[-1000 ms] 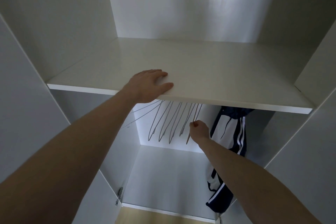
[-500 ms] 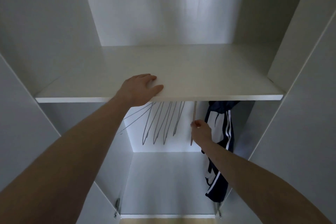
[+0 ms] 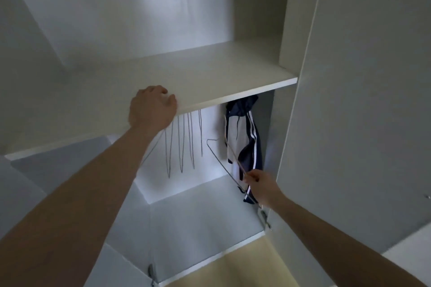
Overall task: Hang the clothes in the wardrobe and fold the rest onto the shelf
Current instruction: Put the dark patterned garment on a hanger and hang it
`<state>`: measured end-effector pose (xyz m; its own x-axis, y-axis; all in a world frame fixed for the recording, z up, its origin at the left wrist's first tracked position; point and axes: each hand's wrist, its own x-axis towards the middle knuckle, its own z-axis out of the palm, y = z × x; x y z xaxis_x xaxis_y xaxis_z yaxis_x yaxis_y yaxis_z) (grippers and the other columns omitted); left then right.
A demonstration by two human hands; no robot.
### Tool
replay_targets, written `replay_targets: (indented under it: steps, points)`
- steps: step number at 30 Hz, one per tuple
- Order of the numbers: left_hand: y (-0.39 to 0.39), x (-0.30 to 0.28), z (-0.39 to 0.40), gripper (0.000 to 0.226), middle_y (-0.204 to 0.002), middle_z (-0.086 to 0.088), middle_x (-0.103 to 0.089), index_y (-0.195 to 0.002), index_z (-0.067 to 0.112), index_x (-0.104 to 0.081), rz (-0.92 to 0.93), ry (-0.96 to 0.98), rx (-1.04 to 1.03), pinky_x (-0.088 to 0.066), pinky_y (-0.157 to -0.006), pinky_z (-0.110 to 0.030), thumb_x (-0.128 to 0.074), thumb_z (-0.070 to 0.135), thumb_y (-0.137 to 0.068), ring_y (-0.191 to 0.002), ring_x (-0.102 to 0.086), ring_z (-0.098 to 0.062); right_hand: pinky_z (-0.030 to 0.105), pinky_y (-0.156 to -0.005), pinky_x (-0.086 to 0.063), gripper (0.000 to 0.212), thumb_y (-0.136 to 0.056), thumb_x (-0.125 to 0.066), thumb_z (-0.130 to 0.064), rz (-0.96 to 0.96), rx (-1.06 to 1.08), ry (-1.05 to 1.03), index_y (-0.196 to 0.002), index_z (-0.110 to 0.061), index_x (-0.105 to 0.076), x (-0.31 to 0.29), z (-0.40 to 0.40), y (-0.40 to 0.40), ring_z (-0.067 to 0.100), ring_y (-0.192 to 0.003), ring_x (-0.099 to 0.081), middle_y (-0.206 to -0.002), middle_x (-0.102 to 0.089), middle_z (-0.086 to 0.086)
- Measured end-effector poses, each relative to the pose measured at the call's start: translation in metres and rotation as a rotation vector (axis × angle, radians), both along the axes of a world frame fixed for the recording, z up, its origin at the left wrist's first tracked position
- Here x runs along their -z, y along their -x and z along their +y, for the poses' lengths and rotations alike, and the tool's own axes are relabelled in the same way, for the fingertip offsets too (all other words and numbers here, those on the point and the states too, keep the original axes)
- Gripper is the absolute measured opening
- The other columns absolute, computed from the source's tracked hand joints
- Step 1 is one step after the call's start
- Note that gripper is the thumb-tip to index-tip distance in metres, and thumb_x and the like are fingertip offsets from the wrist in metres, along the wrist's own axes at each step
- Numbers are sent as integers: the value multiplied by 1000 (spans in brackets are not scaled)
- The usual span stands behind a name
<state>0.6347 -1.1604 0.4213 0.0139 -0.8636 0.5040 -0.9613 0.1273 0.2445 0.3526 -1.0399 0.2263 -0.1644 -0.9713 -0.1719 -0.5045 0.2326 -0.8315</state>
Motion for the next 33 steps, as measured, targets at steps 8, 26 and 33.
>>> replay_targets:
  steps: [8, 26, 33]
  points:
    - [31, 60, 88, 19, -110, 1, -63, -102, 18, -63, 172, 343, 502, -41, -89, -40, -63, 11, -85, -102, -56, -28, 16, -49, -35, 26, -104, -52, -22, 61, 182, -24, -86, -22, -71, -21, 173, 17, 3, -48, -47, -68, -61, -8]
    - [212, 224, 365, 10, -93, 18, -69, -87, 36, -66, 46, -792, 1130, -48, -75, -25, -65, 34, -97, -91, -64, -5, 23, -49, -29, 24, -103, -48, -37, 118, 679, -127, -89, -38, -68, -41, 617, 84, 10, -51, -32, -58, -39, -6]
    - [287, 225, 534, 33, -65, 4, -66, -72, 20, -60, 24, -934, 1302, -46, -64, -31, -56, 32, -103, -65, -62, -16, 28, -48, -35, 27, -102, -54, -29, 134, 1001, -121, -80, -35, -67, -35, 811, 74, 14, -49, -38, -56, -50, -4]
